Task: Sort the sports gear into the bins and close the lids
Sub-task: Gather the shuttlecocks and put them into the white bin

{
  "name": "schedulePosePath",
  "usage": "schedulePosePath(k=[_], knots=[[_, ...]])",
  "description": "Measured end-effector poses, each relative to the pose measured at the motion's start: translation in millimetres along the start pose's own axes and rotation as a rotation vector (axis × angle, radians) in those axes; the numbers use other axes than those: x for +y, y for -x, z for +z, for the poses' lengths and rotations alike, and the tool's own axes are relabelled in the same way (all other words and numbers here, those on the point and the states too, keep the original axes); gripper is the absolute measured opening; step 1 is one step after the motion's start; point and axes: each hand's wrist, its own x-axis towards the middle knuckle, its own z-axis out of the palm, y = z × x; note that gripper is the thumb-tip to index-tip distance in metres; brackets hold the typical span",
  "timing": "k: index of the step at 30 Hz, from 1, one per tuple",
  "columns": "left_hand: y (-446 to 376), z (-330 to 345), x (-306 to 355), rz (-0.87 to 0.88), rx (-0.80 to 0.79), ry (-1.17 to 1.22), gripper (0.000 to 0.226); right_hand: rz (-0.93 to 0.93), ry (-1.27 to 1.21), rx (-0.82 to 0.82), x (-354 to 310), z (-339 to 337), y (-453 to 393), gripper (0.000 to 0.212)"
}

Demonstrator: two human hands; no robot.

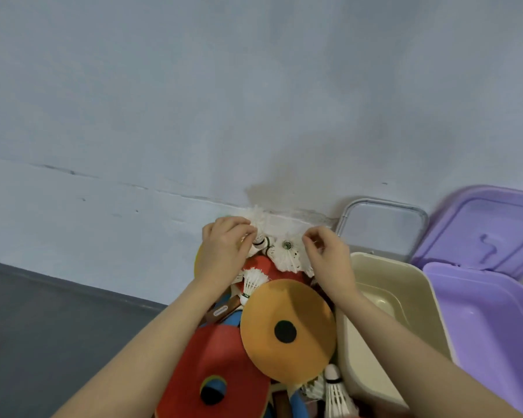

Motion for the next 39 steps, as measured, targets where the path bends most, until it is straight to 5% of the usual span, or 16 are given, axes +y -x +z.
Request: schedulePosePath(k=[13,26,39], knots=[[20,23,171,0.291,0.003,0.114,0.026,-0.063,-0.004,0.251,37,-173,88,0.010],[52,151,394,0.394,-0.063,0.160,0.025,-0.038,-0.011,0.347,160,-389,147,0.010],[60,309,526,0.247,-0.308,0.286,0.020,0.169,0.155,0.485,295,-527,150,0.008]])
